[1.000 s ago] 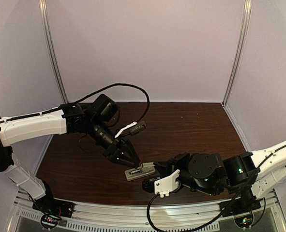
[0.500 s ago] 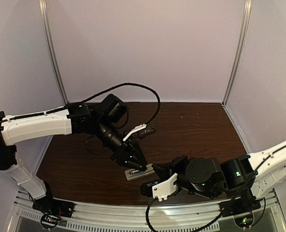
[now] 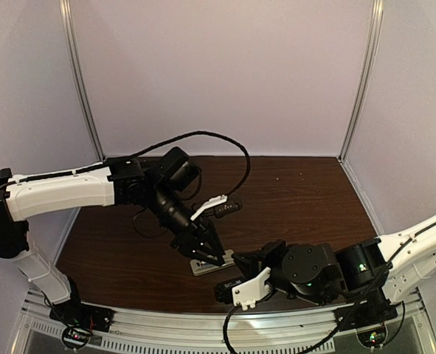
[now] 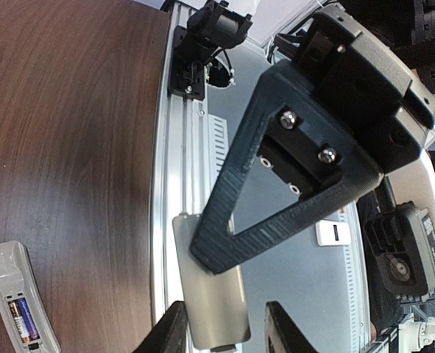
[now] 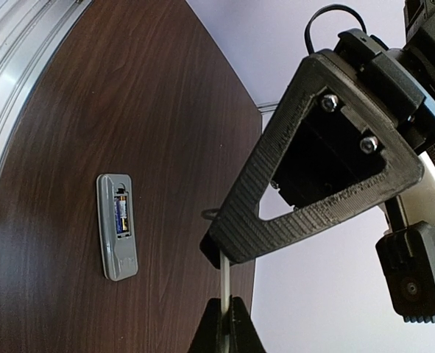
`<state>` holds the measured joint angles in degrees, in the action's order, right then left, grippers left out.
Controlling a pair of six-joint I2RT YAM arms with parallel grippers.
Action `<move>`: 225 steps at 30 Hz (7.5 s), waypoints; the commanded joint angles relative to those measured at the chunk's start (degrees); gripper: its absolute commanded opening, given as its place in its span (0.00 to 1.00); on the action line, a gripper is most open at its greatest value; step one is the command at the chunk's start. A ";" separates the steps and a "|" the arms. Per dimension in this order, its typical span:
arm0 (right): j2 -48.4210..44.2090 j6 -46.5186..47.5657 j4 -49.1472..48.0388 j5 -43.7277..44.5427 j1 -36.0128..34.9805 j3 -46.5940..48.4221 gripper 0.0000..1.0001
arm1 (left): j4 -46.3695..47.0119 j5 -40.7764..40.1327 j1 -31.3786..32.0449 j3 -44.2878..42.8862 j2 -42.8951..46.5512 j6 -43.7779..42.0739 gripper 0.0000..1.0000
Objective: Load the batteries into the remote control
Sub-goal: Pass from the right arm to the left, then place the battery cover on the remote control without the battery cover.
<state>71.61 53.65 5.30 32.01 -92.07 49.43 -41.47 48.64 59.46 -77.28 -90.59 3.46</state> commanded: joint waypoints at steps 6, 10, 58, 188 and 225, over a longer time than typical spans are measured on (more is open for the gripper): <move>0.47 -0.76 -0.22 1.27 -0.30 -0.91 0.01 | -1.25 -0.51 1.21 -2.49 -1.33 -2.22 0.29; 0.37 -0.61 -0.63 1.46 -0.25 -1.17 0.01 | -1.99 -1.17 1.53 -2.92 -1.54 -2.85 0.31; -14.11 -73.31 -6.46 -29.02 35.04 -11.19 1.00 | 3.92 -39.90 -3.78 15.93 4.19 -4.87 0.11; -0.16 -87.44 -18.13 -63.12 54.80 -13.92 1.00 | 2.19 -37.73 -3.14 5.12 -14.92 -3.71 0.16; 0.63 -86.97 -17.86 -63.48 54.81 -13.34 1.00 | 1.13 -40.35 -3.17 4.24 -18.22 -3.73 0.20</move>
<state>71.61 -34.22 -11.84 -31.09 -37.85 36.34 -39.92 10.66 56.62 -72.12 -107.20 -0.75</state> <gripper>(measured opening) 0.994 0.231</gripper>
